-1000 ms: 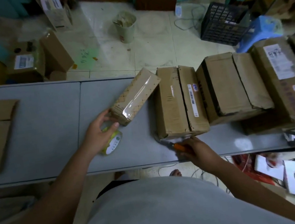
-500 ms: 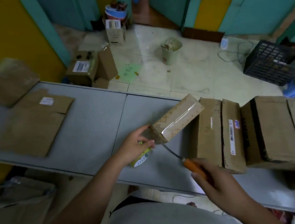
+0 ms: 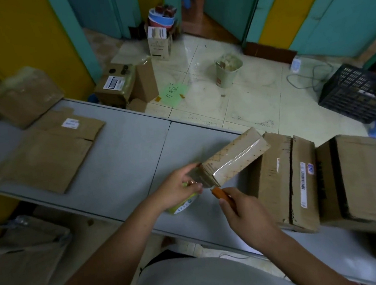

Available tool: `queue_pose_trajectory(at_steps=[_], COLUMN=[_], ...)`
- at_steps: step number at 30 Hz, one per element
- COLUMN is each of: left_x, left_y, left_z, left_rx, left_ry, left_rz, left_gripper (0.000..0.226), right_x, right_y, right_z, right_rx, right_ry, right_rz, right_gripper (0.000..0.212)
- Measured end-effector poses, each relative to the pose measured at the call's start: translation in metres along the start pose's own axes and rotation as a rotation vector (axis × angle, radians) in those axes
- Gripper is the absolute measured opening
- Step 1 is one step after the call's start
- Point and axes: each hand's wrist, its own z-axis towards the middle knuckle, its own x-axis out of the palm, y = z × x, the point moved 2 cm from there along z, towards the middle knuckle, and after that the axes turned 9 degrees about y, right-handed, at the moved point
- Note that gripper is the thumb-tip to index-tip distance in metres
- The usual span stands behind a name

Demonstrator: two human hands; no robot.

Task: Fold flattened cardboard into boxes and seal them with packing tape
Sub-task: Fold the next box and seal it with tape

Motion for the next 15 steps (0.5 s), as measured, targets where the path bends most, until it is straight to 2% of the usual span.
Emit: queue_pose_trajectory(at_steps=[11, 15], left_x=[-0.008, -0.010], left_y=[-0.020, -0.034], left_z=[-0.011, -0.013], left_rx=[-0.035, -0.010], left_ry=[0.079, 0.070], left_rz=[0.174, 0.306], left_gripper=[0.086, 0.090], right_x=[0.001, -0.002], right_y=[-0.003, -0.008], right_z=[0.003, 0.010], right_rx=[0.006, -0.002], right_ry=[0.005, 0.013], right_rz=[0.100, 0.157], right_gripper=[0.033, 0.041])
